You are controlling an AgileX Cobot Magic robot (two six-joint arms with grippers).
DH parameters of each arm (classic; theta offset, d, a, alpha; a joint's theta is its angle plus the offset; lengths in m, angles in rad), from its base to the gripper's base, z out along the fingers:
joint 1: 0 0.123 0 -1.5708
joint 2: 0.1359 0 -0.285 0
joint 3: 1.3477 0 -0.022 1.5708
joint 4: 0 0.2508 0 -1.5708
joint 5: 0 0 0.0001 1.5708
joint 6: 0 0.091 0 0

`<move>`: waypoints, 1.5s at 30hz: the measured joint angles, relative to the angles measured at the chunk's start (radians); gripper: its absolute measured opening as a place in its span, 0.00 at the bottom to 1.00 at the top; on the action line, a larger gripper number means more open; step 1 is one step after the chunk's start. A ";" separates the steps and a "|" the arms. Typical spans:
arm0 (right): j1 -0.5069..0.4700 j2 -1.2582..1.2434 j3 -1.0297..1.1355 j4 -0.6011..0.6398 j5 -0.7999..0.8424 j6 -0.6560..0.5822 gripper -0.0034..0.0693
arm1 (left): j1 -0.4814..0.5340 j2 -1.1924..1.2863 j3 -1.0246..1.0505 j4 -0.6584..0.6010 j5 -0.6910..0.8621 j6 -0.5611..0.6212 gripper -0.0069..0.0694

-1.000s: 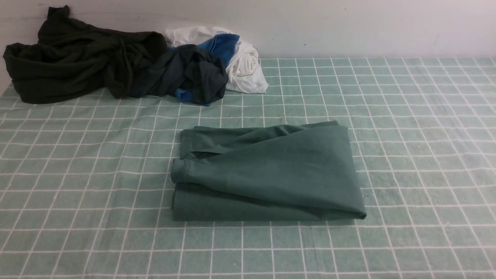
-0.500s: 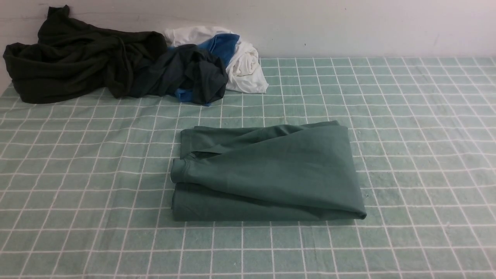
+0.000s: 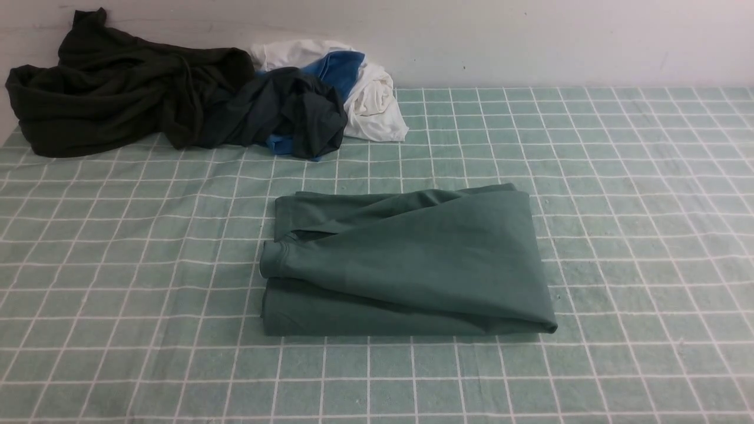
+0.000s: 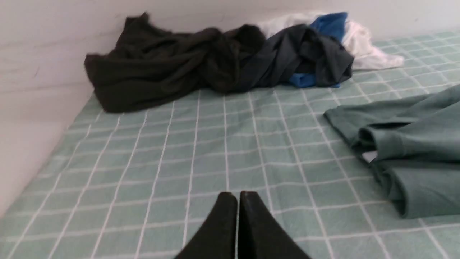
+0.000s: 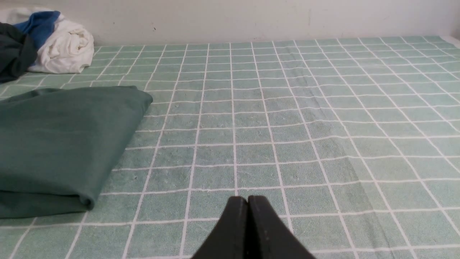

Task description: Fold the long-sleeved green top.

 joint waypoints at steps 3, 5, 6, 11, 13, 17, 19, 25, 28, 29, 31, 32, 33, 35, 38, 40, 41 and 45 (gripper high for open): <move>0.000 0.000 0.000 0.000 0.000 0.000 0.03 | 0.060 -0.040 0.076 -0.021 0.004 0.000 0.09; 0.000 0.000 0.000 0.000 0.000 0.000 0.03 | 0.070 -0.067 0.102 -0.026 0.019 0.000 0.09; 0.000 0.000 0.000 0.000 0.000 0.000 0.03 | 0.072 -0.068 0.104 -0.028 0.024 0.000 0.09; 0.000 0.000 -0.001 0.000 0.001 0.000 0.03 | 0.072 -0.077 0.100 -0.044 0.052 0.000 0.09; 0.000 0.000 -0.001 0.000 0.001 0.000 0.03 | 0.072 -0.077 0.100 -0.046 0.052 0.000 0.09; 0.000 0.000 -0.001 0.000 0.001 0.000 0.03 | 0.073 -0.077 0.100 -0.046 0.052 0.000 0.09; 0.000 0.000 -0.001 0.000 0.001 0.000 0.03 | 0.073 -0.077 0.100 -0.046 0.052 0.000 0.09; 0.000 0.000 -0.001 0.000 0.001 0.000 0.03 | 0.073 -0.077 0.100 -0.046 0.052 0.000 0.09; 0.000 0.000 -0.001 0.000 0.001 0.000 0.03 | 0.073 -0.077 0.100 -0.046 0.052 0.000 0.09; 0.000 0.000 -0.001 0.000 0.001 0.000 0.03 | 0.073 -0.077 0.100 -0.046 0.052 0.000 0.09; 0.000 0.000 -0.001 0.000 0.001 0.000 0.03 | 0.073 -0.077 0.100 -0.046 0.052 0.000 0.09; 0.000 0.000 -0.001 0.000 0.001 0.000 0.03 | 0.073 -0.077 0.100 -0.046 0.052 0.000 0.09; 0.000 0.000 -0.001 0.000 0.001 0.000 0.03 | 0.073 -0.077 0.100 -0.046 0.052 0.000 0.09; 0.000 0.000 -0.001 0.000 0.001 0.000 0.03 | 0.073 -0.077 0.100 -0.046 0.052 0.000 0.09; 0.000 0.000 -0.001 0.000 0.001 0.000 0.03 | 0.073 -0.077 0.100 -0.046 0.052 0.000 0.09; 0.000 0.000 -0.001 0.000 0.001 0.000 0.03 | 0.073 -0.077 0.100 -0.046 0.052 0.000 0.09; 0.000 0.000 -0.001 0.000 0.001 0.000 0.03 | 0.073 -0.077 0.100 -0.046 0.052 0.000 0.09; 0.000 0.000 -0.001 0.000 0.001 0.000 0.03 | 0.073 -0.077 0.100 -0.046 0.052 0.000 0.09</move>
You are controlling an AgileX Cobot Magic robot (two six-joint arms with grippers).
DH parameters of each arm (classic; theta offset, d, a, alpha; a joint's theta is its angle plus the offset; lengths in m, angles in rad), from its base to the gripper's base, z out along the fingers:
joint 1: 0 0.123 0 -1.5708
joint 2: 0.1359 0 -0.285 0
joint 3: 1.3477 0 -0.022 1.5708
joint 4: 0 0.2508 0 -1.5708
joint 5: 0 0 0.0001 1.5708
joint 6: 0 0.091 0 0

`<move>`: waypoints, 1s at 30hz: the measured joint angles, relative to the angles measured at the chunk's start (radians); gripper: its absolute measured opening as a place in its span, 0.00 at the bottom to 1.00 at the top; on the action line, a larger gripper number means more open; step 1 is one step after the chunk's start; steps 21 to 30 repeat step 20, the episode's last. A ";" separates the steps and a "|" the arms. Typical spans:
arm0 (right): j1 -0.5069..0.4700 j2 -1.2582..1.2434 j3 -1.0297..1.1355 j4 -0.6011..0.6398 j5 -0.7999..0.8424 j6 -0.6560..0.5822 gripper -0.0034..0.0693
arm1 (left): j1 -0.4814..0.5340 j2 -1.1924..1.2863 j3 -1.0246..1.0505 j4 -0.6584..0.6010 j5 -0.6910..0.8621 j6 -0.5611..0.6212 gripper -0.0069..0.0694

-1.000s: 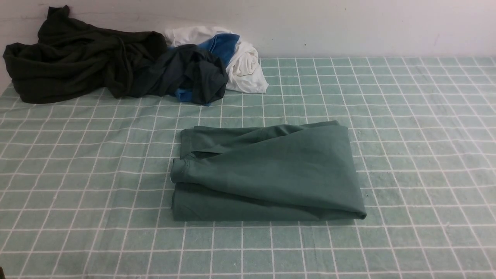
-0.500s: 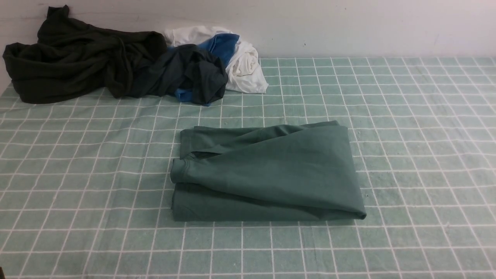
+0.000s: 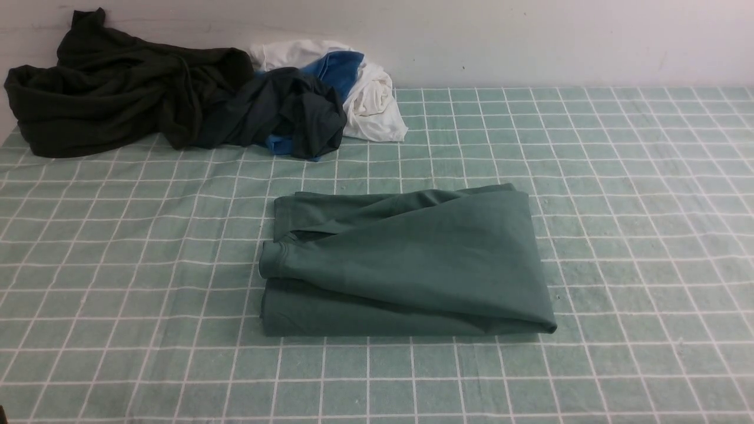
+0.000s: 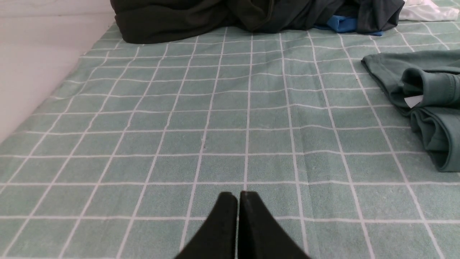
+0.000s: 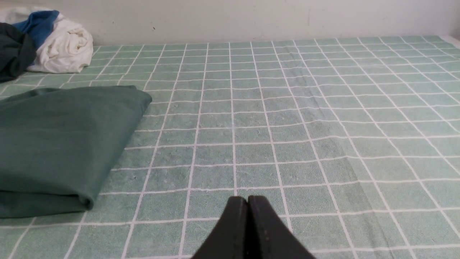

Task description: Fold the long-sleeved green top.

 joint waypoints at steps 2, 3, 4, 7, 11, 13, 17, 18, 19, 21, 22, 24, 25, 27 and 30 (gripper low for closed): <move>0.000 0.000 0.000 0.000 0.000 0.000 0.03 | 0.000 0.000 0.000 0.000 0.000 0.000 0.09; 0.000 0.000 0.000 0.000 0.000 0.000 0.03 | 0.000 0.000 0.000 0.000 0.000 0.000 0.09; 0.000 0.000 0.000 0.000 0.000 0.000 0.03 | 0.000 0.000 0.000 0.000 0.000 0.000 0.09; 0.000 0.000 0.000 0.000 0.000 0.000 0.03 | 0.000 0.000 0.000 0.000 0.000 0.000 0.09; 0.000 0.000 0.000 0.000 0.000 0.008 0.03 | 0.000 0.000 0.000 0.000 0.000 0.000 0.09; 0.000 0.000 0.000 0.000 0.000 0.008 0.03 | 0.000 0.000 0.000 0.000 0.000 0.000 0.09; 0.000 0.000 0.000 0.000 0.000 0.009 0.03 | 0.000 0.000 0.000 0.000 0.000 0.000 0.09; 0.000 0.000 0.000 0.000 0.000 0.011 0.03 | 0.000 0.000 0.000 0.000 0.000 0.000 0.09; 0.000 0.000 0.000 0.000 0.000 0.011 0.03 | 0.000 0.000 0.000 0.000 0.000 0.000 0.09; 0.000 0.000 0.000 0.000 0.000 0.011 0.03 | 0.000 0.000 0.000 0.000 0.000 0.000 0.09; 0.000 0.000 0.000 0.000 0.000 0.011 0.03 | 0.000 0.000 0.000 0.000 0.000 0.000 0.09; 0.000 0.000 0.000 0.000 0.000 0.011 0.03 | 0.000 0.000 0.000 0.000 0.000 0.000 0.09; 0.000 0.000 0.000 0.000 0.000 0.011 0.03 | 0.000 0.000 0.000 0.000 0.000 0.000 0.09; 0.000 0.000 0.000 0.000 0.000 0.011 0.03 | 0.000 0.000 0.000 0.000 0.000 0.000 0.09; 0.000 0.000 0.000 0.000 0.000 0.011 0.03 | 0.000 0.000 0.000 0.000 0.000 0.000 0.09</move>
